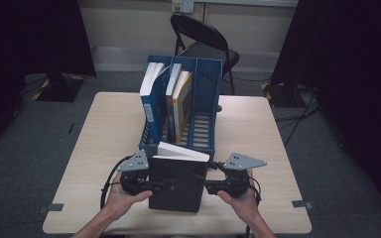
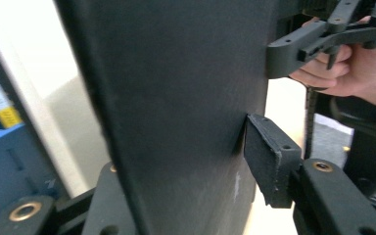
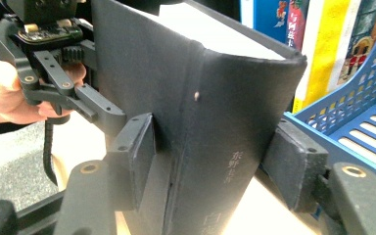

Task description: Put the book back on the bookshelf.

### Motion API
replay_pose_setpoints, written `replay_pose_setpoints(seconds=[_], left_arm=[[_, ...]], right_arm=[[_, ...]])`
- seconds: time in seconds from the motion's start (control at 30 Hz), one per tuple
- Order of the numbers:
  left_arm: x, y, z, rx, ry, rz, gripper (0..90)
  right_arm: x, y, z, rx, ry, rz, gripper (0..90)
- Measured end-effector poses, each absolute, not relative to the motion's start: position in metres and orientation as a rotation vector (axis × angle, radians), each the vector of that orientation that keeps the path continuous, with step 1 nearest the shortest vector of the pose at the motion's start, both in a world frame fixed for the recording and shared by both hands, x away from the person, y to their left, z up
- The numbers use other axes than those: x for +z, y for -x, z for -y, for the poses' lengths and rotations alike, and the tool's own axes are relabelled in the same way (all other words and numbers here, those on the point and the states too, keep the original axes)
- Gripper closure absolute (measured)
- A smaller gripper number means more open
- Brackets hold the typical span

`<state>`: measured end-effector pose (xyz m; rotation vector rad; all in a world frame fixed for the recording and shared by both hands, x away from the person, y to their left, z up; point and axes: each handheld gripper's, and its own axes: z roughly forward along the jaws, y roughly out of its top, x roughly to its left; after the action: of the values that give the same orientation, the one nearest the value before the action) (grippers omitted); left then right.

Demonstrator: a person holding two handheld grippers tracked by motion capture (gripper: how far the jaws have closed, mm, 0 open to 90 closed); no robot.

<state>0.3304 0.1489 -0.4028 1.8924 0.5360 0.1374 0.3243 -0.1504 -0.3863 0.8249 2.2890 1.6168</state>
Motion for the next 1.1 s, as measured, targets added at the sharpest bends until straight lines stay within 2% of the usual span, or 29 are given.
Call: replay_pose_setpoints(seconds=[0.33, 0.53, 0.73, 0.87, 0.93, 1.1], left_arm=[[-0.406, -0.322, -0.162, 0.166, -1.890, -0.611, 48.7], [-0.415, -0.323, -0.188, 0.198, -1.874, -0.712, 39.2], [-0.420, -0.328, -0.184, 0.169, -1.893, -0.709, 33.1], [-0.421, -0.325, -0.177, 0.102, -1.886, -0.700, 33.7], [-0.420, -0.323, -0.173, 0.159, -1.919, -0.684, 33.4], [-0.421, -0.322, -0.175, 0.164, -1.912, -0.677, 34.8]], right_arm=[[-0.396, -0.328, 0.139, 1.625, -0.791, -2.383, 36.0], [-0.396, -0.328, 0.138, 1.593, -0.791, -2.384, 39.0], [-0.394, -0.325, 0.139, 1.603, -0.755, -2.421, 43.6], [-0.392, -0.322, 0.138, 1.609, -0.728, -2.443, 44.8], [-0.392, -0.321, 0.137, 1.613, -0.722, -2.449, 44.8], [-0.393, -0.319, 0.131, 1.593, -0.721, -2.435, 42.5]])
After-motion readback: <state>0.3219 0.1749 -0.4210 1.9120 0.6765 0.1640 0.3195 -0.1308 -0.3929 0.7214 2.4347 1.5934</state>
